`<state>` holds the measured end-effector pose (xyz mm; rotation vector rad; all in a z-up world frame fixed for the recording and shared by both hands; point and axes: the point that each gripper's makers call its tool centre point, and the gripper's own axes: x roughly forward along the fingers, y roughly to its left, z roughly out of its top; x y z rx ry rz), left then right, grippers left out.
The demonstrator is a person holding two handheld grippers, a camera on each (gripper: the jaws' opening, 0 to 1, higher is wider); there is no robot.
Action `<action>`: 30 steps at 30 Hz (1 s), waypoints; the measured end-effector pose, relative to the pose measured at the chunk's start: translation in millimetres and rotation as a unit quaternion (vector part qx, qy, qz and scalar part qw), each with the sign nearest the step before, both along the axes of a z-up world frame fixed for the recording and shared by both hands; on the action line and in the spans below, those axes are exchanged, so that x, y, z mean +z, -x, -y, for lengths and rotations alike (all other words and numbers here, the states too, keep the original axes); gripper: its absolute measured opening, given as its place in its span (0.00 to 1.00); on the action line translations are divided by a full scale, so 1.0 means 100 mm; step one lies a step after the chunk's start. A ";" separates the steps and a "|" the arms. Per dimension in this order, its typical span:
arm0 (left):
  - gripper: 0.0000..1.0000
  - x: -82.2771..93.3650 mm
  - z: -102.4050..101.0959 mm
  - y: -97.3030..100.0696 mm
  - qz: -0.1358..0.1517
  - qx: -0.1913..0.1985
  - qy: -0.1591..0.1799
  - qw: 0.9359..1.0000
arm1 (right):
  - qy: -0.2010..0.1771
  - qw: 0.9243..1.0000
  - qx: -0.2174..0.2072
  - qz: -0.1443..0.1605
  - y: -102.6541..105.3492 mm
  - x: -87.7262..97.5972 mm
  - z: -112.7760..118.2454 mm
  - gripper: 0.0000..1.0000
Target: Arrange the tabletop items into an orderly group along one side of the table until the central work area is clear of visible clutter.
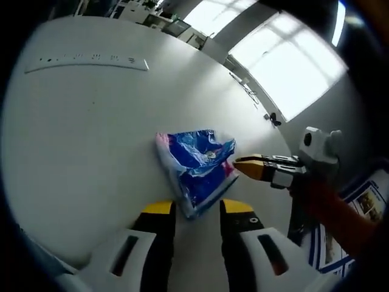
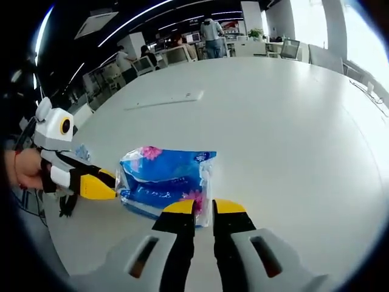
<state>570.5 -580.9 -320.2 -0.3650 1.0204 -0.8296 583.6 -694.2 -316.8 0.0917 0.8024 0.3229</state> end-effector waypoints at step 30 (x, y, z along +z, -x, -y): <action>0.45 0.33 -0.14 0.04 0.052 -0.016 0.003 0.998 | 0.007 0.999 -0.015 0.040 0.02 0.37 -0.07 0.28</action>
